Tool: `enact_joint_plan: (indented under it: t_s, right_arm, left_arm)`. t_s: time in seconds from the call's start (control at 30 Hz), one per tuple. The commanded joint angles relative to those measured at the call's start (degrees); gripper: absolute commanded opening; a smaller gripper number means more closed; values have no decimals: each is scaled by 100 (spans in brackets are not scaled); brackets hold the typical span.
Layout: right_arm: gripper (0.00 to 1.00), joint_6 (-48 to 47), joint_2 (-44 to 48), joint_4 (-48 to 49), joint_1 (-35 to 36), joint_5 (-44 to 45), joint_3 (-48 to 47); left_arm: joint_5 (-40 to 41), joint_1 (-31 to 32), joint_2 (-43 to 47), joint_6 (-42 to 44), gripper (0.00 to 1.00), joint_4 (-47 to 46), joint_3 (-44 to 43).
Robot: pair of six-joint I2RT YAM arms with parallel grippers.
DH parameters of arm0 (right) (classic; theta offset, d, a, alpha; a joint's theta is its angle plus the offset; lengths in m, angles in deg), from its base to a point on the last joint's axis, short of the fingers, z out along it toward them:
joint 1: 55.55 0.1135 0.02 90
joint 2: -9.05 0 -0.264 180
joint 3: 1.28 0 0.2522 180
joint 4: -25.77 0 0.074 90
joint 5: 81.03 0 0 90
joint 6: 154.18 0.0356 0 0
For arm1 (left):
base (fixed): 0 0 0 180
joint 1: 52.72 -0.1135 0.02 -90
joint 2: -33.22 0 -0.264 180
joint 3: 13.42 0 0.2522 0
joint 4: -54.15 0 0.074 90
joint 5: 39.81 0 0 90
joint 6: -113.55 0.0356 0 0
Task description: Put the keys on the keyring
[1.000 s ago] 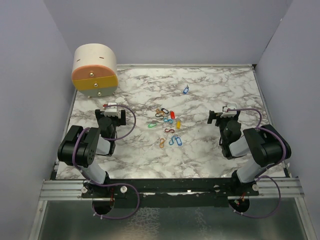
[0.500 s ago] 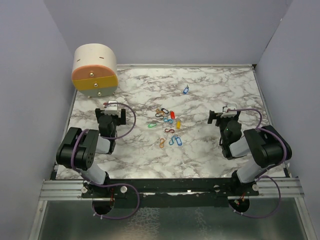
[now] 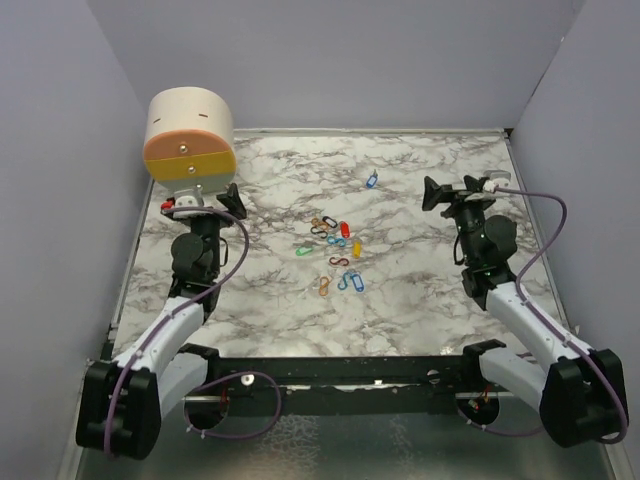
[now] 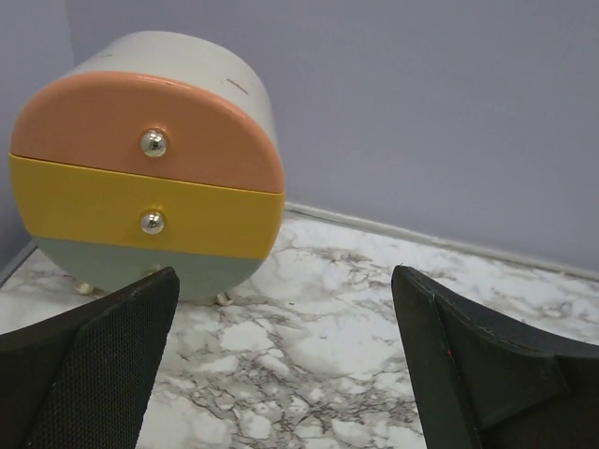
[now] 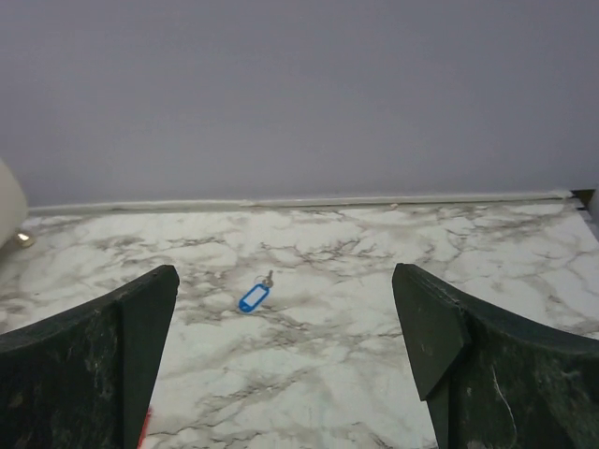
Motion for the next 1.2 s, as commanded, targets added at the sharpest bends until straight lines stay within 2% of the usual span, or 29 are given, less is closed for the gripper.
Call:
enact_joint_plan:
  t_s: [0.0, 0.07, 0.17, 0.4, 0.53, 0.67, 0.8, 0.93, 1.17]
  right_arm:
    - [100, 699, 188, -2103, 34, -1317, -708]
    - [100, 914, 221, -2232, 31, -1738, -807]
    - [100, 1643, 334, -2180, 28, -1397, -685]
    - [100, 1780, 681, -1449, 27, -1625, 46]
    - [100, 1625, 399, -1905, 28, -1867, -182]
    - [100, 1517, -83, -2589, 28, -1767, -608]
    - [99, 1441, -354, -2594, 33, -1734, -636]
    - [99, 1501, -571, -2586, 28, -1735, -742]
    - [100, 1512, -853, -3092, 28, -1760, -1091]
  left_arm:
    - [-80, -15, 800, -1267, 99, 1221, 24]
    - [-483, -17, 1084, -1460, 99, 1488, 18]
    - [-1006, -23, 1445, -1790, 99, 1475, 194]
    - [-1421, -26, 1857, -2075, 99, 1481, 400]
    - [-1951, -23, 1734, -2218, 99, 1517, 341]
    - [-2115, -23, 1509, -2277, 99, 1870, 78]
    - [-2296, -23, 1385, -2223, 99, 2075, -59]
    - [-2153, -23, 1485, -2237, 99, 2343, -86]
    - [-2233, -23, 1685, -2282, 99, 2401, -15]
